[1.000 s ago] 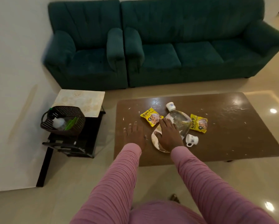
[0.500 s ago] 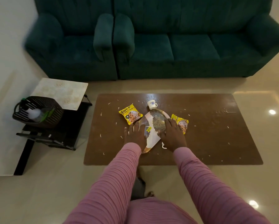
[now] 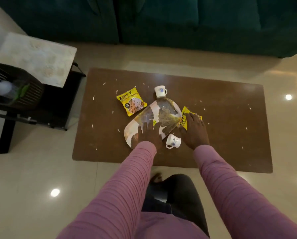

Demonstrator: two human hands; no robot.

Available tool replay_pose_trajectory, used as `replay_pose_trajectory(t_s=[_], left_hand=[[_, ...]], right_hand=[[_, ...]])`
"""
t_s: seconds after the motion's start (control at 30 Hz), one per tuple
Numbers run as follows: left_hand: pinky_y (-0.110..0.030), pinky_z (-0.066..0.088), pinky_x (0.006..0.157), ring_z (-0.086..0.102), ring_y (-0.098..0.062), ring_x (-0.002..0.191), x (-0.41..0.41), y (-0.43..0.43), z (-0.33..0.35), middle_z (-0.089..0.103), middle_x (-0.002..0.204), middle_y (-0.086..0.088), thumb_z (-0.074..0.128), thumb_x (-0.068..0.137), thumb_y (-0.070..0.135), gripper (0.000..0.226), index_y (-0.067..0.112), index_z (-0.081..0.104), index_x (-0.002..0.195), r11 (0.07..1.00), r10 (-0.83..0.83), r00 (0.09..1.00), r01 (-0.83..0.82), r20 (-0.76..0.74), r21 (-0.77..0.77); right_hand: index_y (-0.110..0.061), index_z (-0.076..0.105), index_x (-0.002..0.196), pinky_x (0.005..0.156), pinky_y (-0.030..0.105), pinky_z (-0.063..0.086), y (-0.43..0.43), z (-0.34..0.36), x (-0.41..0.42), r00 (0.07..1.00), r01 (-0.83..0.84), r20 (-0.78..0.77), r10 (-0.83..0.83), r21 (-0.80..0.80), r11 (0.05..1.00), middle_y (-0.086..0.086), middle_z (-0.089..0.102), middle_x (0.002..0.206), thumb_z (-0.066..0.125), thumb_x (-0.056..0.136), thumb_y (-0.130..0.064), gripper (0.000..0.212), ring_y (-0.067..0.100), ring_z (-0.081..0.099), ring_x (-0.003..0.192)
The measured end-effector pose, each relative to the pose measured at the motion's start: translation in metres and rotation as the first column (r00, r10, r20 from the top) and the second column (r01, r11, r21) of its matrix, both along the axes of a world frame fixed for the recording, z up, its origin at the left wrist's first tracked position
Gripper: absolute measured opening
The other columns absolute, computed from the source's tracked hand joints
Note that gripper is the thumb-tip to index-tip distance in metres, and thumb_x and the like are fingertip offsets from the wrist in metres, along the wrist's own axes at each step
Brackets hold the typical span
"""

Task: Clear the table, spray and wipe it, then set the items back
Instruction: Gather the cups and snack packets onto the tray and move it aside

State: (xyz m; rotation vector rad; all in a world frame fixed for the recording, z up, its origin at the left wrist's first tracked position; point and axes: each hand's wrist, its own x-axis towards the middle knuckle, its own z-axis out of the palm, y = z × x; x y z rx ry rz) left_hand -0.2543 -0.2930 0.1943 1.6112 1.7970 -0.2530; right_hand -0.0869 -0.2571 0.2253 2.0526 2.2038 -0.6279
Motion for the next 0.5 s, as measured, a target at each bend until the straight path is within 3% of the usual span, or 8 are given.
replay_pose_trajectory(t_s=[0.27, 0.5], left_hand=[[-0.049, 0.014, 0.119, 0.015, -0.026, 0.147, -0.041, 0.016, -0.12, 0.018, 0.159, -0.004, 0.044, 0.098, 0.033, 0.054, 0.026, 0.024, 0.149, 0.993, 0.111, 0.98, -0.117, -0.164, -0.026], [-0.046, 0.022, 0.116, 0.027, -0.032, 0.143, -0.056, -0.007, -0.175, 0.032, 0.153, -0.012, 0.05, 0.096, 0.024, 0.045, 0.018, 0.043, 0.14, 0.948, 0.316, 0.936, -0.304, -0.157, 0.093]], right_hand=[[-0.005, 0.046, 0.131, 0.102, 0.045, 0.035, 0.063, -0.116, 0.0, 0.997, -0.05, -0.067, 0.047, -0.056, 0.997, 0.016, 0.048, 0.135, 0.056, 0.088, -0.022, 0.048, 0.036, 0.045, 0.122], [-0.005, 0.047, 0.129, 0.095, 0.047, 0.044, 0.11, -0.201, 0.006, 0.992, -0.093, -0.089, 0.085, -0.084, 0.992, 0.019, 0.051, 0.127, 0.047, 0.085, -0.027, 0.049, 0.039, 0.051, 0.113]])
